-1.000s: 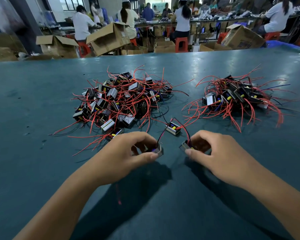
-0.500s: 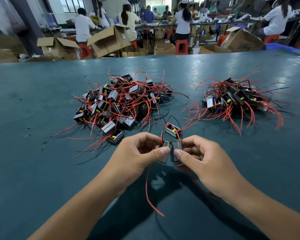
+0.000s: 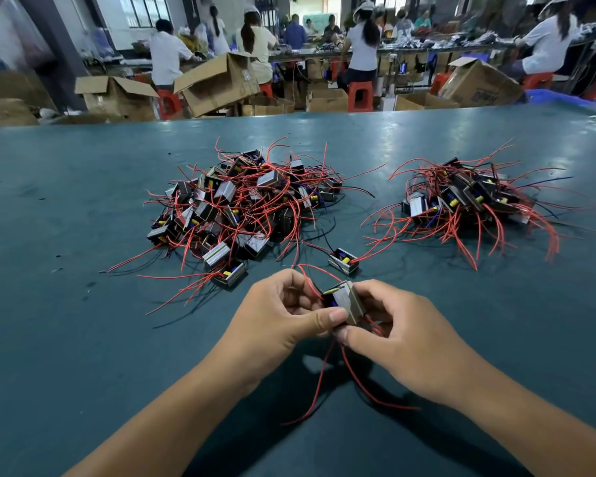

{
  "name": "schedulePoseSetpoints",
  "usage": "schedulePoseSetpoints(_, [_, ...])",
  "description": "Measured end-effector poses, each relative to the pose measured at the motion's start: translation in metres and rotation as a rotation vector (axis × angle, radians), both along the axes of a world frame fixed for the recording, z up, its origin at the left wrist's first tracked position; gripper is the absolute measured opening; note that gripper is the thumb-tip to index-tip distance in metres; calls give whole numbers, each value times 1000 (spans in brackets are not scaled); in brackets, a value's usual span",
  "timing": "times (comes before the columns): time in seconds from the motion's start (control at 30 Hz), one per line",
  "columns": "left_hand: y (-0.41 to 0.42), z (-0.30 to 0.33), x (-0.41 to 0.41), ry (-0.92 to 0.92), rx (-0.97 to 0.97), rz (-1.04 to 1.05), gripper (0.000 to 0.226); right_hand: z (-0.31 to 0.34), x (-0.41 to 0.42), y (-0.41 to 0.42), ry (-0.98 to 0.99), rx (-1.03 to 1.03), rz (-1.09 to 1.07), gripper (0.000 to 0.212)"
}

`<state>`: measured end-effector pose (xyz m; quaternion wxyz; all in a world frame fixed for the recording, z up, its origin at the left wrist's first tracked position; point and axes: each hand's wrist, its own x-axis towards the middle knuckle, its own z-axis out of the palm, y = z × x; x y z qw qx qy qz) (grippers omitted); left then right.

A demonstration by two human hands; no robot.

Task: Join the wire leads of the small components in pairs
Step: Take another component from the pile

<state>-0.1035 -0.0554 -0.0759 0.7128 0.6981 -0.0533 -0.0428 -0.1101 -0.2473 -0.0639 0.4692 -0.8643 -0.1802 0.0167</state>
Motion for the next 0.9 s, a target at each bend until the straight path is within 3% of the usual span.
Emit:
schedulePoseSetpoints(0.17, [0,6,-1,58,-110,-52,35,9,15,-15,-24,184,-103,27])
schedulePoseSetpoints(0.3, [5,2,1,52,-46,-29,11,38,37,-44,-116,333,-307,29])
schedulePoseSetpoints(0.5, [7,-1,5,26,56,-8,10,79,123,-96,-394,-212,-636,22])
schedulePoseSetpoints(0.7, [14,0,9,76,-26,45,14,87,196,-125,-181,-759,-572,49])
schedulePoseSetpoints(0.8, [16,-1,11,70,-20,74,13,81,201,-123,-229,-845,-568,35])
schedulePoseSetpoints(0.9, [16,-2,12,52,16,76,14,82,198,-118,-277,-824,-645,36])
